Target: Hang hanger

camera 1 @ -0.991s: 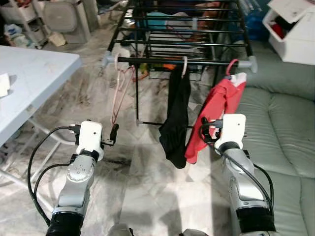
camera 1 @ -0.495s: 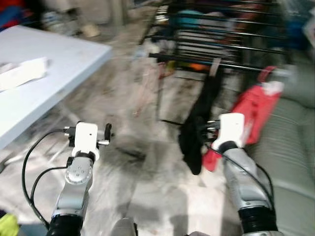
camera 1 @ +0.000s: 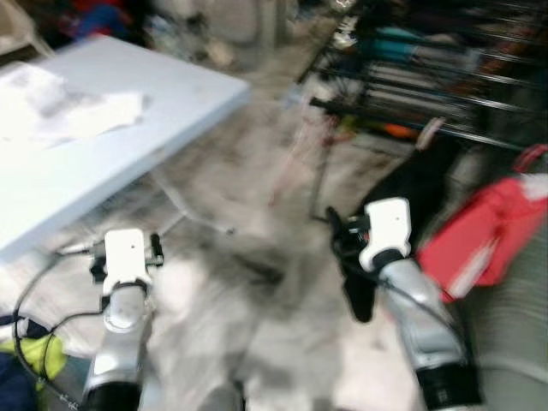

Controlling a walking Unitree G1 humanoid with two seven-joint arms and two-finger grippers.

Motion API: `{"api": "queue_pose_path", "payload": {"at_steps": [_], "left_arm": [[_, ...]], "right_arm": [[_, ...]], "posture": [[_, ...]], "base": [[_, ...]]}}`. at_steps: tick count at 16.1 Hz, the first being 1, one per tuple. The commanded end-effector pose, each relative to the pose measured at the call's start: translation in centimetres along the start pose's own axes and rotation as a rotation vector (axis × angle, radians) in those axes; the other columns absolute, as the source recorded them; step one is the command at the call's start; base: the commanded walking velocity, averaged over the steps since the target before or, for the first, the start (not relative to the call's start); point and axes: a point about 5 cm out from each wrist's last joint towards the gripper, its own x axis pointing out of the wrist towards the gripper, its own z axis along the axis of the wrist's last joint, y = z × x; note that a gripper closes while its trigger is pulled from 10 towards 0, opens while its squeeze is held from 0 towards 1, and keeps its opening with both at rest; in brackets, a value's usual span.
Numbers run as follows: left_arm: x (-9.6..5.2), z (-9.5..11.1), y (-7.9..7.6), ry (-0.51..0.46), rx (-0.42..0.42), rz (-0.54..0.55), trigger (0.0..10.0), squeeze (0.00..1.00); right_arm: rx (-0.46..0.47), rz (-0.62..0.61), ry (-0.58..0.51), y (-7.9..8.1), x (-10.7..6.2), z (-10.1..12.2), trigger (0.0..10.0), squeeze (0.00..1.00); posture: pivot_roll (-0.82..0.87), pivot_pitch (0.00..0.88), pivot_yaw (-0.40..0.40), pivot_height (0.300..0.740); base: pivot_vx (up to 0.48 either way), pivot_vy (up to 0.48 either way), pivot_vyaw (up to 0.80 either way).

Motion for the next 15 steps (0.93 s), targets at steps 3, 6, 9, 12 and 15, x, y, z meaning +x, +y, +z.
{"api": "queue_pose_path", "payload": {"at_steps": [3, 6, 9, 12, 15], "left_arm": [[0.2, -0.2, 0.4, 0.029, -0.219, -0.01, 10.0, 0.0], [-0.5, 1.0, -1.0, -0.074, -0.179, -0.103, 10.0, 0.0], [-1.9, 0.8, -2.2, -0.094, -0.145, -0.19, 10.0, 0.0], [-2.6, -0.5, -1.9, -0.038, -0.164, -0.11, 10.0, 0.0], [-1.7, -0.3, -0.7, -0.011, -0.229, -0.004, 10.0, 0.0]], "right_arm": [[0.0, 0.014, -0.018, 0.3, 0.3, 0.3, 10.0, 0.0], [-0.016, 0.033, -0.025, 0.6, 0.3, 0.4, 10.0, 0.0], [-0.019, 0.031, -0.025, 0.6, 0.3, 0.3, 10.0, 0.0], [-0.01, 0.026, -0.021, 0.7, 0.2, 0.1, 10.0, 0.0], [-0.018, 0.053, -0.044, 1.3, 0.7, 0.6, 10.0, 0.0]], "posture": [[-0.01, 0.0, 0.04, 0.74], [-0.01, 0.0, 0.03, 0.74], [-0.01, 0.0, 0.033, 0.74], [0.0, 0.0, 0.028, 0.74], [0.0, 0.0, 0.028, 0.74]], "base": [[0.0, 0.0, 0.8], [0.0, 0.0, 0.8], [0.0, 0.0, 0.8], [0.0, 0.0, 0.8], [0.0, 0.0, 0.8]]}}
